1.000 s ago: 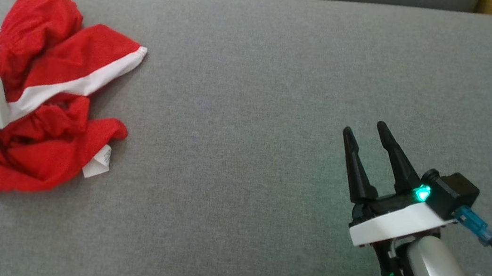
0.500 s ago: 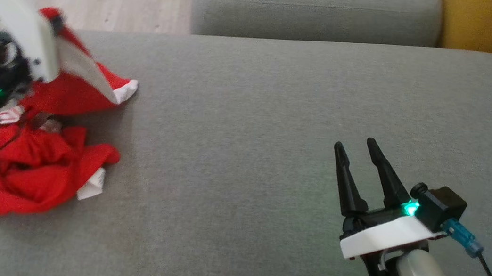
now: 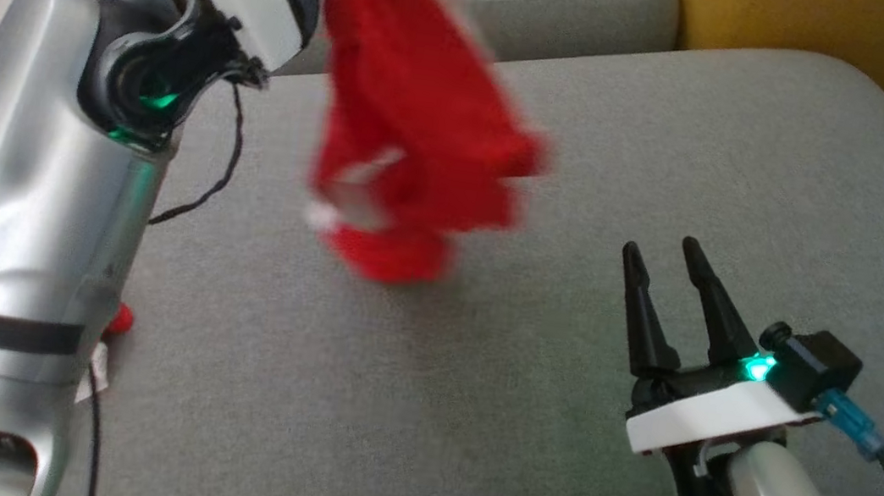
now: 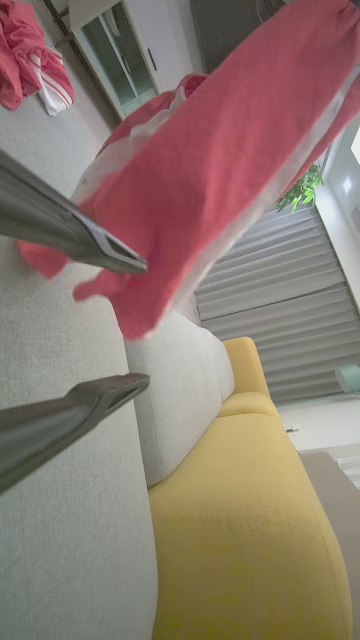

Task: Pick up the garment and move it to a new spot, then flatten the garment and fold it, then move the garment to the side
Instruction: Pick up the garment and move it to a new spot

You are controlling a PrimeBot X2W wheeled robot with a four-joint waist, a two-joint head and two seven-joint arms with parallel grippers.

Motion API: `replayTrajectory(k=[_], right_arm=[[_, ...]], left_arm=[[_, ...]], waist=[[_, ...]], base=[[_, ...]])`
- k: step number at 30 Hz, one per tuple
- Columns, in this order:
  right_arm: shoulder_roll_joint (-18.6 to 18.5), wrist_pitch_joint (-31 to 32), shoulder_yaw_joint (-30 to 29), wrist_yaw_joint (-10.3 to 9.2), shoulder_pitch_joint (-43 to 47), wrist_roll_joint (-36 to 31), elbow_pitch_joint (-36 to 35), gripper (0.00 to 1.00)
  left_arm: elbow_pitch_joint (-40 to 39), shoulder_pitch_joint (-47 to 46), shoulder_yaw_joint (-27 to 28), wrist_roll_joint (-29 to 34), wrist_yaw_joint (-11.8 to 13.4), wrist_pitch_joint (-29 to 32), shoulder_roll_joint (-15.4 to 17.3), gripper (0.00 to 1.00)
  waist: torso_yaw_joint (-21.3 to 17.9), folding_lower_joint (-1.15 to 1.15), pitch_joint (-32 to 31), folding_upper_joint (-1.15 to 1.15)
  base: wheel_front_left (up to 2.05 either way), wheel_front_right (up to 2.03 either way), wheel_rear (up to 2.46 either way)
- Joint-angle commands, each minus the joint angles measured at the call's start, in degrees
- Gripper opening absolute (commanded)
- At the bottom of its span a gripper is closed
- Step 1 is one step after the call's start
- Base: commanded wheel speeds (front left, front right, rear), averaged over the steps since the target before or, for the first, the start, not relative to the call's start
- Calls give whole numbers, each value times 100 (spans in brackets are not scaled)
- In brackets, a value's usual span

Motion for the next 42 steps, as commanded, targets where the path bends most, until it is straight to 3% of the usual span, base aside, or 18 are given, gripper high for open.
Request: replayTrajectory(k=[1,7,17,18,19,20,25,30,37,42], right_arm=[[-5,-61,34,-4,-148,-53,-225,100],[-40,-61,-19,-4,-100,-67,-265,100],[-128,-61,25,-4,-98,-36,-260,100],[-135,-61,33,-4,-101,-34,-253,100],[-142,-61,43,-4,-106,-31,-243,100],[-148,-61,47,-4,-108,-28,-232,100],[-182,-61,58,-4,-61,-28,-209,100],[-224,-61,-6,-4,20,-39,-209,100],[-320,-61,-89,-4,101,-107,-330,100],[-328,-61,-220,-4,184,-134,-400,100]], left_arm=[[-241,-251,251,-61,-32,-71,188,0],[-128,757,358,-58,79,-536,222,0],[1393,2192,495,153,109,-1427,516,0],[1558,2257,479,131,83,-1458,527,7],[1675,2310,428,95,45,-1451,546,80],[1741,2336,451,26,21,-1526,557,100],[1619,2402,394,-75,-28,-1839,791,100],[972,2591,159,432,7,-2358,1217,100],[-223,3177,257,1353,865,-3682,1347,100],[-926,3938,437,1809,1457,-4198,1173,100]], waist=[[-48,0,50,0],[-98,0,145,0],[-106,0,192,0],[-96,0,185,0],[-87,0,172,0],[-77,0,161,0],[34,0,98,0],[183,0,27,0],[378,0,-23,0],[433,0,-47,0]], base=[[0,0,0],[0,0,0],[0,0,0],[0,0,0],[0,0,0],[0,0,0],[0,0,0],[0,0,0],[0,0,0],[0,0,0]])
